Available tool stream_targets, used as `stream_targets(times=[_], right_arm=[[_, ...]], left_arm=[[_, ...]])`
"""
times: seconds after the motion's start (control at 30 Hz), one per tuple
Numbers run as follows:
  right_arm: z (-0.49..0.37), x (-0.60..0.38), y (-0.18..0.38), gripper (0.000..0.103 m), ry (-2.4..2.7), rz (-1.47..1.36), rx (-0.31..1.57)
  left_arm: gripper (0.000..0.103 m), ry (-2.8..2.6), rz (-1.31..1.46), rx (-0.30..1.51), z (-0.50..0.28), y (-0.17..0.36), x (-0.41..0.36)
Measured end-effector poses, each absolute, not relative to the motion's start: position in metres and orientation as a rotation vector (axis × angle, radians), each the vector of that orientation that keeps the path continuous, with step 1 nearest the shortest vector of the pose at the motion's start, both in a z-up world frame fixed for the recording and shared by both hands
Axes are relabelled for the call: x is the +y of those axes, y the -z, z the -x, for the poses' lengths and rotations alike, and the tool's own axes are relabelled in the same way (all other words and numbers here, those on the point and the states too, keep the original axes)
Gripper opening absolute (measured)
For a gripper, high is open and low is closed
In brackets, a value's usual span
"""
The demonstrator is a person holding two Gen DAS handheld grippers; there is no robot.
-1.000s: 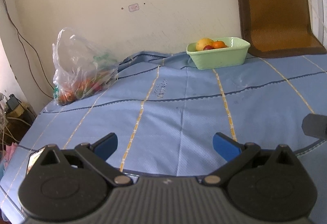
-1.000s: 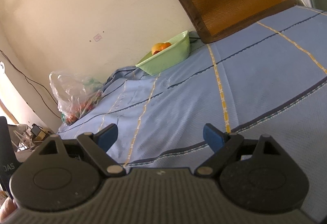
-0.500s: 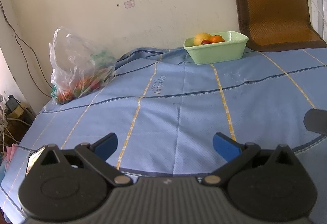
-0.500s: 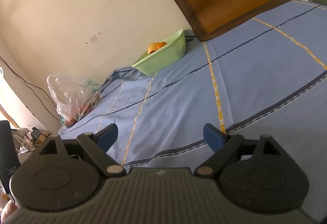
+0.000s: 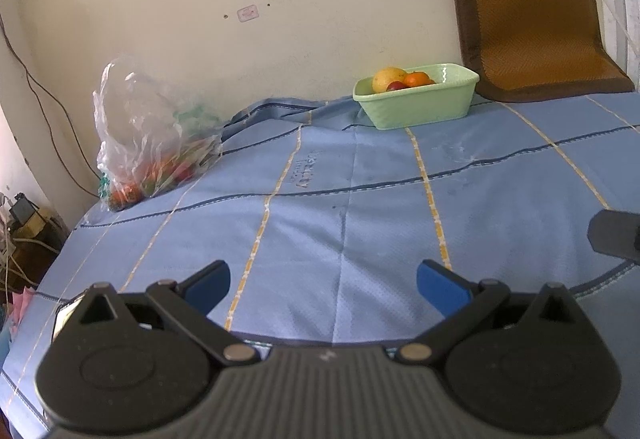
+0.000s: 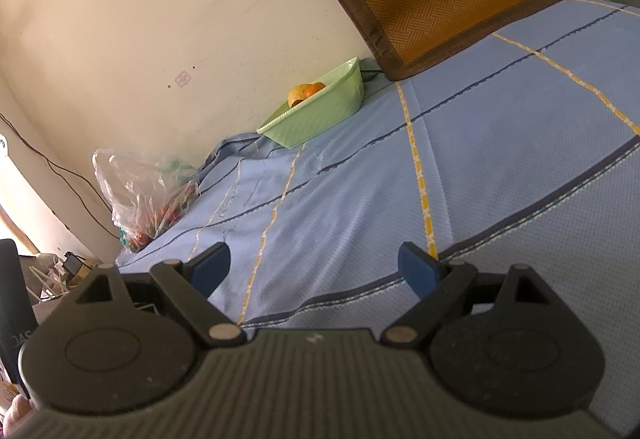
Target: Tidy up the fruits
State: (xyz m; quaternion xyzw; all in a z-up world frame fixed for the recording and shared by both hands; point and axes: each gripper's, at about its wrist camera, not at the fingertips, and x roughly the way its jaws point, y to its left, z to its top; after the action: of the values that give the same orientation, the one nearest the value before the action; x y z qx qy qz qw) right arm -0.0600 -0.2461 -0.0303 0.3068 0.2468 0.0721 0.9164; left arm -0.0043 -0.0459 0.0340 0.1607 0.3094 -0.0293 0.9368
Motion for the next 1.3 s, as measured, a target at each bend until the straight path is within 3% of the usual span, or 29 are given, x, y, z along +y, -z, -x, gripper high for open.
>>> stream_targets(times=[1.3], right_arm=[[0.059, -0.259, 0.036, 0.093, -0.123, -0.677, 0.505]], left_arm=[[0.103, 0.097, -0.351, 0.641, 0.002, -0.031, -0.062]])
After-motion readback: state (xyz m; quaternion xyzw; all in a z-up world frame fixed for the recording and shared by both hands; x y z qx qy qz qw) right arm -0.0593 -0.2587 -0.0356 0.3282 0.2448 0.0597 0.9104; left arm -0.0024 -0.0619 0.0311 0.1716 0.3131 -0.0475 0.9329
